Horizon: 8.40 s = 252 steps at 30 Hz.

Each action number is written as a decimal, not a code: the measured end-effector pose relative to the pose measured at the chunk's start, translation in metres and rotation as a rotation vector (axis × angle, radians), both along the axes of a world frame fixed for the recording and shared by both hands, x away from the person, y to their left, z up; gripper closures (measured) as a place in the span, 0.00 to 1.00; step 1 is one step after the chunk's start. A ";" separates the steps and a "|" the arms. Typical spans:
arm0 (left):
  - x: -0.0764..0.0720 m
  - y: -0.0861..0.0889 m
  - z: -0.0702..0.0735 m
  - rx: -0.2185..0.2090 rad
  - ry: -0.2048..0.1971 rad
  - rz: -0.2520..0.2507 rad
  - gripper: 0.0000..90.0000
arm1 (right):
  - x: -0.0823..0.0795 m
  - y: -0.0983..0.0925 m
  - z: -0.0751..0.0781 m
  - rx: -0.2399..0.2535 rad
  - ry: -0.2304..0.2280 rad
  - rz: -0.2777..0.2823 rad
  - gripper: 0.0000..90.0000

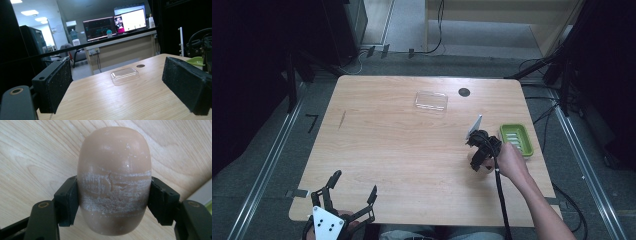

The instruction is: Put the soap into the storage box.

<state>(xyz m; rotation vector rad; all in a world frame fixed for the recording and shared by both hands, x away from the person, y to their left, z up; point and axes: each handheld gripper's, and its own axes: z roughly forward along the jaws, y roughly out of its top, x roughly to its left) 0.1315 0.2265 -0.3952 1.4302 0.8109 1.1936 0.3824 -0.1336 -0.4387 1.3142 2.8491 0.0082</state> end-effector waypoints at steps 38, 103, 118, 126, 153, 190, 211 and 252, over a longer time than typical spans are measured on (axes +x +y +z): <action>0.000 -0.001 0.000 0.004 0.004 -0.002 0.11 | -0.021 -0.058 0.011 -0.006 -0.001 -0.084 0.37; 0.000 -0.001 0.000 0.004 0.002 -0.003 0.11 | -0.002 -0.104 0.042 0.002 -0.077 -0.214 0.37; 0.000 -0.001 0.000 0.006 0.003 -0.004 0.11 | 0.013 -0.106 0.044 0.015 -0.082 -0.248 0.37; 0.000 -0.001 0.000 0.006 0.003 -0.004 0.11 | 0.022 -0.108 0.044 0.026 -0.085 -0.267 0.37; 0.001 -0.001 0.000 0.004 0.003 -0.005 0.11 | 0.054 -0.116 0.029 0.044 -0.084 -0.363 0.37; 0.000 -0.001 0.000 0.004 0.003 -0.005 0.11 | 0.066 -0.132 0.006 0.097 -0.114 -0.530 0.37; 0.000 -0.001 0.000 0.004 0.003 -0.005 0.11 | 0.070 -0.132 -0.003 0.088 -0.127 -0.567 0.37; 0.001 -0.001 0.000 0.010 0.007 0.000 0.11 | 0.073 -0.129 -0.013 0.047 -0.108 -0.599 0.37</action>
